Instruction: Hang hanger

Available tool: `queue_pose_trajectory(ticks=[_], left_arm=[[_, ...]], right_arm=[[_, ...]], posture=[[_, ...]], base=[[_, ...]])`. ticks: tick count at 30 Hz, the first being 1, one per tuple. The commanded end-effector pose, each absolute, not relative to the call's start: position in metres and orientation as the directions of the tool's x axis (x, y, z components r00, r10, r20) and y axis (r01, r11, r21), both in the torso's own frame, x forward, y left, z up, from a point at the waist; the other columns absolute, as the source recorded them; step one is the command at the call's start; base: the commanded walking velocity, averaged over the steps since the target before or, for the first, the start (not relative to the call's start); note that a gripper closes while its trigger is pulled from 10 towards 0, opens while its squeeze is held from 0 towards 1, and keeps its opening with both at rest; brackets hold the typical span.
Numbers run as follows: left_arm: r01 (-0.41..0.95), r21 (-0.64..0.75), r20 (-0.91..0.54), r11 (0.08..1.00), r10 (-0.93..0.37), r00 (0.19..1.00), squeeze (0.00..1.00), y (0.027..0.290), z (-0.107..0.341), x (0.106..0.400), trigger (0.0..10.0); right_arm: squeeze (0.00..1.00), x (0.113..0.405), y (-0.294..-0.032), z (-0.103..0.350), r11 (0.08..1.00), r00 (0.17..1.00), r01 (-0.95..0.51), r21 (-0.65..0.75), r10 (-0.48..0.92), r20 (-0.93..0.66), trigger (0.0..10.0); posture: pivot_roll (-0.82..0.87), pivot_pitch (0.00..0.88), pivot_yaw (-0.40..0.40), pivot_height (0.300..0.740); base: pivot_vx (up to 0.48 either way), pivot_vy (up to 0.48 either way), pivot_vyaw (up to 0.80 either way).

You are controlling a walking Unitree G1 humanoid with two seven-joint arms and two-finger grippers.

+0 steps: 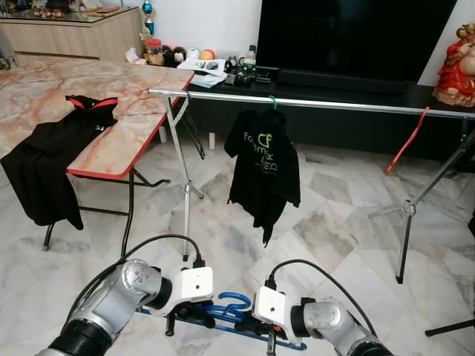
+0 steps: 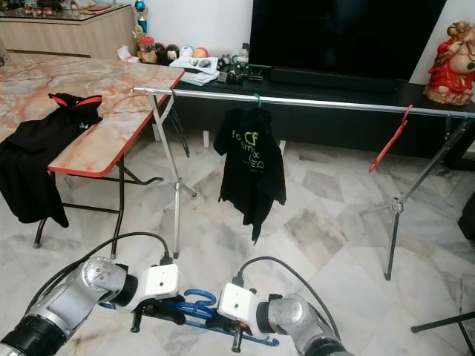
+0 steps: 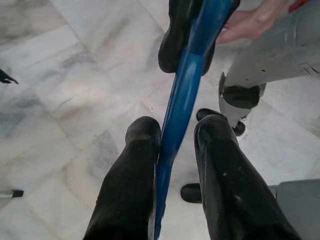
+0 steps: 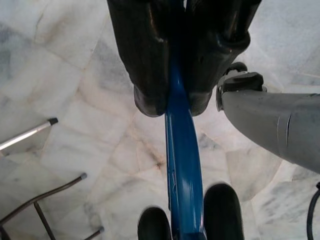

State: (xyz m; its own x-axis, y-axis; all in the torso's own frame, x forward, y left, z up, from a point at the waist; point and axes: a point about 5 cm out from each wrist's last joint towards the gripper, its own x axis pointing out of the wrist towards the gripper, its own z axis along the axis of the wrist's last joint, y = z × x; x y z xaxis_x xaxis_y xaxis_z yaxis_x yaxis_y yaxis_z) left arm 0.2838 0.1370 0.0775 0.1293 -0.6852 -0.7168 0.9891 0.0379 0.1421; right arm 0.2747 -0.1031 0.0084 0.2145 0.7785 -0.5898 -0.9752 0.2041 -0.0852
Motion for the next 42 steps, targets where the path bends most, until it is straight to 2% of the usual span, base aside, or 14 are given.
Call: queue_pose_trajectory(ticks=[1, 9, 14, 16, 17, 18, 20, 21, 24, 34, 38, 39, 40, 42], left_arm=[[0.99, 0.14, -0.72, 0.015, -0.685, 0.112, 1.0, 0.138, 0.083, 0.283, 10.0], [0.997, 0.083, -0.755, -0.007, -0.653, 0.058, 1.0, 0.153, 0.086, 0.275, 10.0], [0.985, 0.136, -0.754, 0.102, -0.634, 0.17, 1.0, 0.173, 0.083, 0.279, 10.0], [0.952, 0.21, -0.745, 0.224, -0.593, 0.304, 1.0, 0.189, 0.077, 0.284, 10.0], [0.932, 0.246, -0.736, 0.266, -0.574, 0.358, 0.65, 0.194, 0.074, 0.286, 10.0], [0.883, 0.288, -0.708, 0.37, -0.539, 0.456, 0.0, 0.201, 0.068, 0.289, 10.0], [0.84, 0.277, -0.696, 0.467, -0.505, 0.51, 0.0, 0.206, 0.063, 0.29, 10.0], [0.765, 0.276, -0.678, 0.582, -0.447, 0.584, 0.0, 0.213, 0.053, 0.29, 10.0], [0.634, 0.222, -0.7, 0.74, -0.332, 0.632, 0.0, 0.225, 0.021, 0.272, 10.0], [0.251, 0.187, -0.808, 0.95, 0.004, 0.589, 0.0, 0.247, -0.059, 0.194, 10.0], [0.125, 0.087, -0.844, 0.988, 0.006, 0.537, 0.0, 0.246, -0.078, 0.159, 10.0], [0.118, 0.065, -0.849, 0.991, -0.007, 0.528, 0.0, 0.244, -0.081, 0.153, 10.0], [0.115, 0.048, -0.868, 0.992, -0.016, 0.497, 0.0, 0.242, -0.086, 0.142, 10.0], [0.135, 0.07, -0.883, 0.988, -0.001, 0.468, 0.0, 0.242, -0.09, 0.133, 10.0]], right_arm=[[0.0, 0.273, -0.108, 0.005, 0.217, 0.218, -0.973, -0.077, 0.762, -0.609, 0.0], [0.0, 0.262, -0.122, -0.011, 0.287, 0.241, -0.957, -0.044, 0.699, -0.673, 0.0], [0.0, 0.253, -0.137, -0.024, 0.413, 0.298, -0.911, -0.007, 0.646, -0.702, 0.0], [0.0, 0.25, -0.145, -0.03, 0.501, 0.363, -0.865, -0.022, 0.597, -0.715, 0.0], [0.0, 0.251, -0.148, -0.031, 0.55, 0.407, -0.834, -0.038, 0.568, -0.715, 0.0], [0.0, 0.256, -0.156, -0.031, 0.654, 0.51, -0.751, -0.089, 0.49, -0.707, 0.0], [0.0, 0.259, -0.162, -0.031, 0.741, 0.586, -0.662, -0.115, 0.415, -0.696, 0.0], [0.0, 0.262, -0.172, -0.031, 0.896, 0.68, -0.441, -0.047, 0.299, -0.669, 0.0], [0.0, 0.26, -0.183, -0.034, 0.99, 0.766, -0.135, 0.047, 0.134, -0.629, 0.0], [0.0, 0.243, -0.178, -0.048, 0.982, 0.769, 0.164, 0.097, -0.065, -0.636, 0.0], [0.0, 0.24, -0.173, -0.049, 0.978, 0.772, 0.185, 0.094, -0.086, -0.629, 0.0], [0.0, 0.24, -0.171, -0.049, 0.982, 0.777, 0.17, 0.084, -0.082, -0.624, 3.6], [0.0, 0.24, -0.167, -0.049, 0.986, 0.785, 0.152, 0.075, -0.074, -0.616, 10.0], [0.0, 0.24, -0.164, -0.049, 0.985, 0.788, 0.149, 0.081, -0.069, -0.612, 10.0]], posture=[[0.22, 0.0, -0.077, 0.74], [0.22, 0.0, -0.076, 0.74], [0.23, 0.0, -0.073, 0.74], [0.22, 0.0, -0.073, 0.74], [0.22, 0.0, -0.073, 0.74], [0.22, 0.0, -0.073, 0.74], [0.21, 0.0, -0.073, 0.74], [0.21, 0.0, -0.068, 0.74], [0.19, 0.0, -0.051, 0.74], [0.17, 0.0, -0.027, 0.74], [0.14, 0.0, 0.004, 0.74], [0.14, 0.0, 0.007, 0.74], [0.13, 0.0, 0.01, 0.74], [0.12, 0.0, 0.013, 0.74]], base=[[0.0, 0.0, 0.0], [0.0, 0.0, 0.0], [0.0, 0.0, 0.0], [0.0, 0.0, 0.0], [0.0, 0.0, 0.0], [0.0, 0.0, 0.0], [0.0, 0.0, 0.0], [0.0, 0.0, 0.0], [0.0, 0.0, 0.0], [0.0, 0.0, 0.0], [0.0, 0.0, 0.0], [0.0, 0.0, 0.0], [0.0, 0.0, 0.0], [0.0, 0.0, 0.0]])
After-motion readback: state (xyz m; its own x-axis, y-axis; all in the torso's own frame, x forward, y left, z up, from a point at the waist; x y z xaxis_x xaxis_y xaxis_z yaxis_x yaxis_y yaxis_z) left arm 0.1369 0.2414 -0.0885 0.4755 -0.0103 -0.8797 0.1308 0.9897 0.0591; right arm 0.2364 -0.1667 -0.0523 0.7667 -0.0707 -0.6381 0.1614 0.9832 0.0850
